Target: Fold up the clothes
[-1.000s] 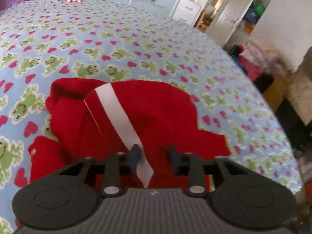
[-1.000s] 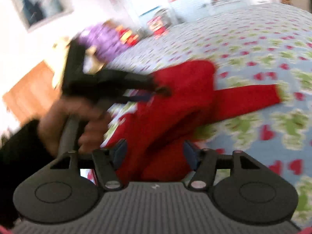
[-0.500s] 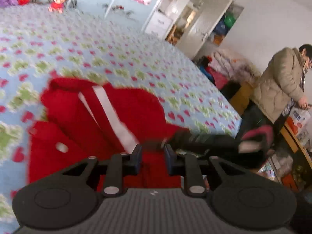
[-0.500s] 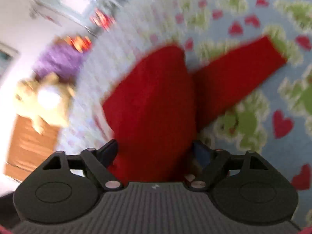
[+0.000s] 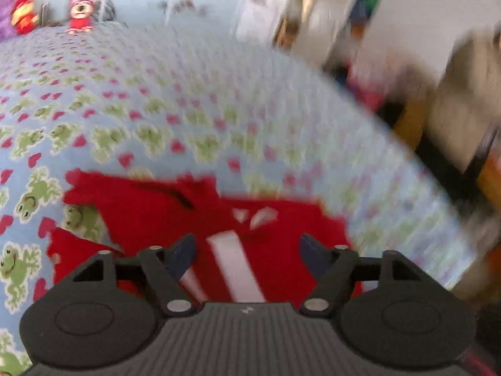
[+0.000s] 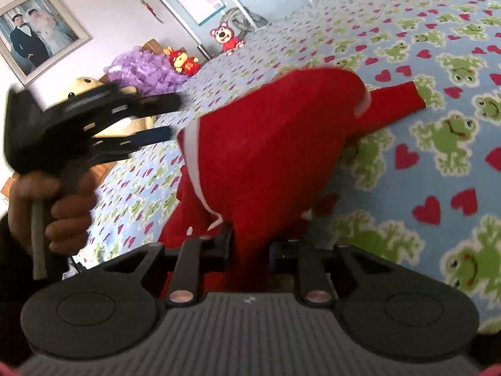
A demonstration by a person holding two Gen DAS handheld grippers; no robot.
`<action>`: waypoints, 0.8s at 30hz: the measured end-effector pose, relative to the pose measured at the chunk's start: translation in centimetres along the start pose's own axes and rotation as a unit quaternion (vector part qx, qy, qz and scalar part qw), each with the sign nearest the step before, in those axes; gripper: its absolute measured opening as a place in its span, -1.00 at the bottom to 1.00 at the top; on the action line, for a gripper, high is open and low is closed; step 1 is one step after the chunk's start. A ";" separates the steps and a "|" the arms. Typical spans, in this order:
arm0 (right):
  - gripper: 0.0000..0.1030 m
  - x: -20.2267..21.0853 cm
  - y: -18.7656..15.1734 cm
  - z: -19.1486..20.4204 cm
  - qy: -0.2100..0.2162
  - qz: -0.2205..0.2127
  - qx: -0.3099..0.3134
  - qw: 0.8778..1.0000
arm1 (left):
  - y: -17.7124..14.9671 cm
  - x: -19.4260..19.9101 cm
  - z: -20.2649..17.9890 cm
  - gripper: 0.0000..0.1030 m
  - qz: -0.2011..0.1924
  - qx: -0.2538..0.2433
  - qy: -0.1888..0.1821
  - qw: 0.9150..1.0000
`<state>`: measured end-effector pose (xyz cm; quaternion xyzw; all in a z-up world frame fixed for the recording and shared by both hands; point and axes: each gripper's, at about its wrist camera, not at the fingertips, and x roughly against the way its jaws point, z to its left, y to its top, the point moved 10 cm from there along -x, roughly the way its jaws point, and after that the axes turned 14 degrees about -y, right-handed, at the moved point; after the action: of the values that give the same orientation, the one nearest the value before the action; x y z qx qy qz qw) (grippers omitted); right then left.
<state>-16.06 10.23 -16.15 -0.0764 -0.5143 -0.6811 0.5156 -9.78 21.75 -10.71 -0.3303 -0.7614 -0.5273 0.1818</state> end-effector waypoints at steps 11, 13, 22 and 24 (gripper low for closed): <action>-0.07 1.0 -1.2 -4.9 0.044 0.013 -0.082 0.996 | -3.0 -4.5 -2.0 -0.74 0.060 0.011 0.036 0.997; 0.22 1.7 -0.7 -5.9 0.047 0.000 -0.106 0.993 | -2.3 -3.6 -3.0 -0.82 0.053 0.001 0.034 0.998; 0.51 2.7 0.9 -10.6 0.090 -0.003 -0.239 0.967 | -3.8 -2.8 -5.6 -0.82 0.072 -0.050 0.026 0.996; 0.56 2.7 0.8 -10.9 0.086 -0.004 -0.244 0.966 | -4.5 -2.9 -5.3 -0.79 0.075 -0.045 0.034 0.996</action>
<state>-11.98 0.11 -18.95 -0.1389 -0.2862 -0.7917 0.5214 -11.20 14.93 -13.53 -0.3762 -0.7036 -0.5566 0.2318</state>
